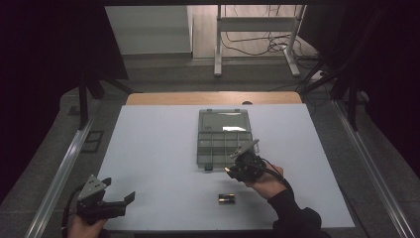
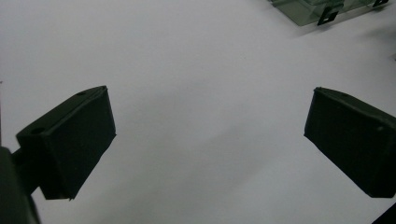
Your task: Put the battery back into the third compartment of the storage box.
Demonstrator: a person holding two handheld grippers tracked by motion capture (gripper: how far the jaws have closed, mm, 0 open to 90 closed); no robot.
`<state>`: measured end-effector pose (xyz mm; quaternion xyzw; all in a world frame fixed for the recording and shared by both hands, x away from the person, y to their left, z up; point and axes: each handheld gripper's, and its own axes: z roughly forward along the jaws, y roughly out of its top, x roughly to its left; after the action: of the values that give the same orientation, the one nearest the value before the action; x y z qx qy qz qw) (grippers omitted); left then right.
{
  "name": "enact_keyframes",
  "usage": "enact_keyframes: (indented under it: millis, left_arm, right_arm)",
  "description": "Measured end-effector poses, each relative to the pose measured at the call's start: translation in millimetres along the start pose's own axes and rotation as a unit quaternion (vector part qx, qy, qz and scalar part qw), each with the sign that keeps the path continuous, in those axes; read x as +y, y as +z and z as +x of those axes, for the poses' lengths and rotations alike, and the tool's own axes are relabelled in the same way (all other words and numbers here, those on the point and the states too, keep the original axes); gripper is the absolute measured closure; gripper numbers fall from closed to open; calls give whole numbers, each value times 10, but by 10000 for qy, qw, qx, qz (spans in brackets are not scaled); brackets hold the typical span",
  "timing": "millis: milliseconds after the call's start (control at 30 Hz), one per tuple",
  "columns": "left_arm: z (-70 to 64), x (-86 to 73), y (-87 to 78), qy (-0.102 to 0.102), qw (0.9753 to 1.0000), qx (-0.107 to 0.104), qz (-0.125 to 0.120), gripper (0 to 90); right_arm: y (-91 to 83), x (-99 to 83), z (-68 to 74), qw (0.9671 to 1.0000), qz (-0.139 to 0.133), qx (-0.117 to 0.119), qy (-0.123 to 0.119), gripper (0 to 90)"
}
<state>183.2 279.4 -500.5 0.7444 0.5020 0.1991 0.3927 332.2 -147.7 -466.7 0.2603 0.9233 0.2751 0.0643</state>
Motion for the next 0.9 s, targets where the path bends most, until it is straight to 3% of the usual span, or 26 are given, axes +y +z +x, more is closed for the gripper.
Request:
enact_keyframes:
  millis: [167,900]
  left_arm:
    - [2,-1,-1,-7,10000,-1,-4,24]
    - [6,-1,-1,-16,10000,-6,-6,25]
  right_arm:
    - [-46,53,-108,9997,-167,-58,187,769]
    - [-59,376,-456,9975,-260,-505,427,768]
